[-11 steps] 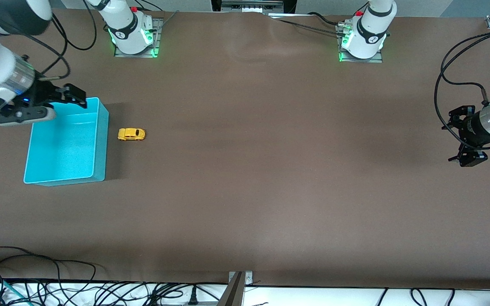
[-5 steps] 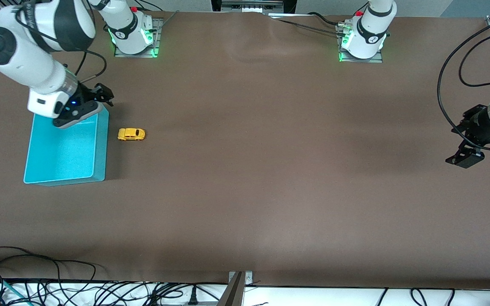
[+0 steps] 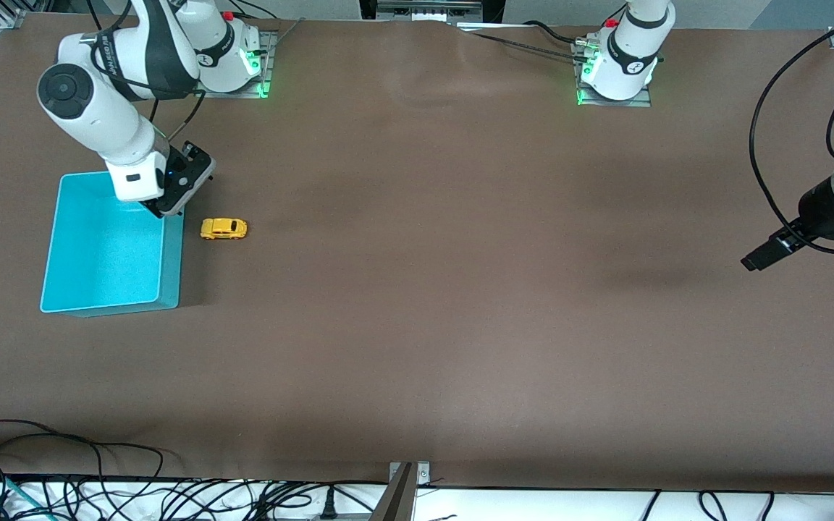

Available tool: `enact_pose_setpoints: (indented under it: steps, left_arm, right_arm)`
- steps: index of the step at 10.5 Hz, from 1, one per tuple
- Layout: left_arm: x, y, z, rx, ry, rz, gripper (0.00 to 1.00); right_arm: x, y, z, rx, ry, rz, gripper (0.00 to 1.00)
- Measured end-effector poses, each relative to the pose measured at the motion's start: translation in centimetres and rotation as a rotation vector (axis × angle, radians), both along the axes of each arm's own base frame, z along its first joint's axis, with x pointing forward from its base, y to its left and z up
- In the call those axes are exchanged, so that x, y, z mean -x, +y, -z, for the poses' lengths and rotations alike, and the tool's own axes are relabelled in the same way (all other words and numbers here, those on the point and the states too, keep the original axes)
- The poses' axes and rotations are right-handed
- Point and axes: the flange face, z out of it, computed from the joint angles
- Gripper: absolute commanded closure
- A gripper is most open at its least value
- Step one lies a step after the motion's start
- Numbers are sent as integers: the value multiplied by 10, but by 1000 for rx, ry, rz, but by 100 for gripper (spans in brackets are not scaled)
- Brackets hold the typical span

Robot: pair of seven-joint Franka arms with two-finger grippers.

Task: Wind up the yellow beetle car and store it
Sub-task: 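Move the right gripper from the bin toward the yellow car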

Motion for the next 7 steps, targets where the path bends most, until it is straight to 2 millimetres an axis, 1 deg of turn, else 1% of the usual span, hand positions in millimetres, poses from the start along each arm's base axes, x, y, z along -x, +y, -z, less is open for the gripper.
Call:
enact_pose_setpoints:
  steps: [2,3,5,6,7]
  left_arm:
    - [0,-1,-11,-9,-9,177,0]
    - [0,1,-13,-12,-10,225,0]
    - [1,3,-13,-14,-1,268,0]
    - [1,3,-13,-15,2,302,0]
    - [1,4,-12,-18,5,355,0]
  right_arm:
    - [4,8,23,-10,-35,-140,0]
    - [2,4,42,-25,-47,-201,0]
    - [-9,-13,86,-72,-72,-315,0]
    - [-11,-17,109,-95,-82,-353,0]
    - [-11,-16,129,-115,-83,-381,0]
